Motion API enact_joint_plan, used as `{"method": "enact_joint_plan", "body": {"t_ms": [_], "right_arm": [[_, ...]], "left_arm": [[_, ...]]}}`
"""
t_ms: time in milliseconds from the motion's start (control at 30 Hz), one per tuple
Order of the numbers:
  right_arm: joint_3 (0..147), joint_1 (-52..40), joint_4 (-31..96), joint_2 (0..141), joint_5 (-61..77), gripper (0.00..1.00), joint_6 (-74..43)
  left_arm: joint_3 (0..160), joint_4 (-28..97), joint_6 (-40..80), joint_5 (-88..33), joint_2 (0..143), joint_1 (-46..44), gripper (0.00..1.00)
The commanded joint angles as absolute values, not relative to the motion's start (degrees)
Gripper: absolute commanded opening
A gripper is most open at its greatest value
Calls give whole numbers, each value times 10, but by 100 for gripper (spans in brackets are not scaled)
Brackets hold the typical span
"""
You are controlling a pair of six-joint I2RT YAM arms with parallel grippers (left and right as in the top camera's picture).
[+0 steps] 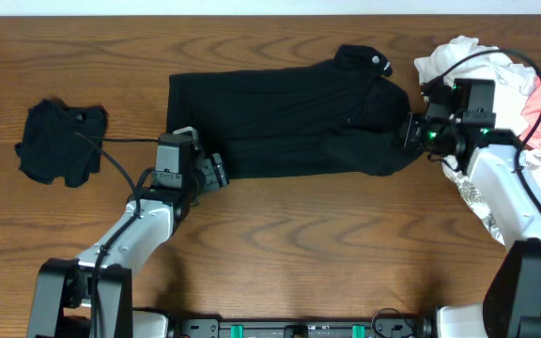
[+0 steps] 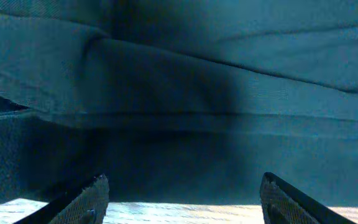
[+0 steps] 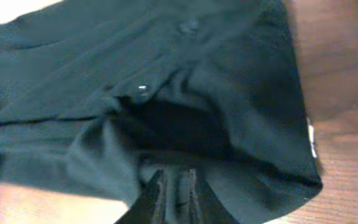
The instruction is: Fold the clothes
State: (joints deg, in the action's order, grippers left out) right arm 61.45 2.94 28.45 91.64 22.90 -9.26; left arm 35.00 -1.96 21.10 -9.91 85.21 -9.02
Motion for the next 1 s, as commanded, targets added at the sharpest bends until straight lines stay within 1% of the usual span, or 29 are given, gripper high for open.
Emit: {"method": "enact_joint_plan", "body": {"t_ms": [0, 100, 233, 300, 433, 533, 600, 667, 700, 967], "right_arm": [[642, 23, 356, 894, 274, 9, -36], [635, 14, 431, 895, 256, 8, -25], [599, 7, 457, 898, 231, 10, -25], [575, 7, 444, 900, 231, 10, -25], [535, 7, 397, 900, 239, 17, -27], [517, 7, 368, 900, 239, 17, -27], [508, 6, 349, 900, 240, 22, -27], [499, 4, 329, 900, 240, 29, -31], [497, 3, 325, 900, 240, 30, -31], [490, -22, 279, 901, 239, 30, -48]], "left_arm": [[359, -15, 199, -101, 842, -93, 78], [359, -6, 199, -101, 842, -93, 78], [359, 1, 199, -101, 842, -93, 78], [359, 1, 199, -101, 842, -93, 78], [359, 1, 199, -101, 842, -93, 78], [359, 1, 199, -101, 842, -93, 78], [359, 1, 199, -101, 842, -93, 78], [359, 2, 199, -101, 842, -93, 78], [359, 3, 199, -101, 842, -93, 78], [359, 3, 199, -101, 842, -93, 78]]}}
